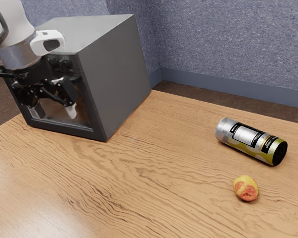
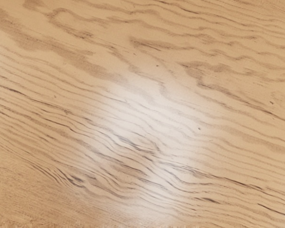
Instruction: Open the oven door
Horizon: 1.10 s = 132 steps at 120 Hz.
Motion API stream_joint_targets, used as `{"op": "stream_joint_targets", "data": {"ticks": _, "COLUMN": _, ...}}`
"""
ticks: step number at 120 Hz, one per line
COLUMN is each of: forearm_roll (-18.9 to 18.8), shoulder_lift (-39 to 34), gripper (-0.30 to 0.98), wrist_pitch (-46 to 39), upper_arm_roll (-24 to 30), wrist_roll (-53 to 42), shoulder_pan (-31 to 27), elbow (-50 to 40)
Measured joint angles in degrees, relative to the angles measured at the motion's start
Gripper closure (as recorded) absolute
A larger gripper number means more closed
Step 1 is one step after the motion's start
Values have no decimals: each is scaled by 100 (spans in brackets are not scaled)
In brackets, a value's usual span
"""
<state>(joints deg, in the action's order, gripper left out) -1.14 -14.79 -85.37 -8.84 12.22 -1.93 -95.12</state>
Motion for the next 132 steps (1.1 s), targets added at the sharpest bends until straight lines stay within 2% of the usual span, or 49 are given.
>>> {"op": "stream_joint_targets", "data": {"ticks": 13, "forearm_roll": -36, "shoulder_lift": -180, "gripper": 0, "wrist_pitch": 86, "upper_arm_roll": -10, "wrist_roll": 540, "shoulder_pan": -169, "elbow": -190}}
{"op": "stream_joint_targets", "data": {"ticks": 20, "forearm_roll": -58, "shoulder_lift": -757, "gripper": 0, "wrist_pitch": 36, "upper_arm_roll": -51, "wrist_roll": 793, "shoulder_pan": -468, "elbow": -824}}
{"op": "stream_joint_targets", "data": {"ticks": 25, "forearm_roll": -62, "shoulder_lift": -914, "gripper": 0, "wrist_pitch": -86, "upper_arm_roll": -145, "wrist_roll": 959, "shoulder_pan": -707, "elbow": -1115}}
{"op": "stream_joint_targets", "data": {"ticks": 41, "forearm_roll": 15, "shoulder_lift": -996, "gripper": 0, "wrist_pitch": -1631, "upper_arm_roll": -166, "wrist_roll": 1416, "shoulder_pan": -1381, "elbow": -1599}}
{"op": "stream_joint_targets", "data": {"ticks": 52, "forearm_roll": 510, "shoulder_lift": -1053, "gripper": 0, "wrist_pitch": -2447, "upper_arm_roll": -152, "wrist_roll": 1799, "shoulder_pan": -1751, "elbow": -1597}}
{"op": "stream_joint_targets", "data": {"ticks": 63, "forearm_roll": 762, "shoulder_lift": -1107, "gripper": 0, "wrist_pitch": -3000, "upper_arm_roll": -138, "wrist_roll": 2142, "shoulder_pan": -2090, "elbow": -1597}}
{"op": "stream_joint_targets", "data": {"ticks": 76, "forearm_roll": 454, "shoulder_lift": -700, "gripper": 0, "wrist_pitch": -3617, "upper_arm_roll": -128, "wrist_roll": 2503, "shoulder_pan": -2140, "elbow": -1579}}
{"op": "stream_joint_targets", "data": {"ticks": 93, "forearm_roll": 255, "shoulder_lift": -188, "gripper": 0, "wrist_pitch": -4320, "upper_arm_roll": -145, "wrist_roll": 2963, "shoulder_pan": -2202, "elbow": -1274}}
{"op": "stream_joint_targets", "data": {"ticks": 132, "forearm_roll": 344, "shoulder_lift": 190, "gripper": 0, "wrist_pitch": -4950, "upper_arm_roll": -317, "wrist_roll": 3898, "shoulder_pan": -2302, "elbow": -1081}}
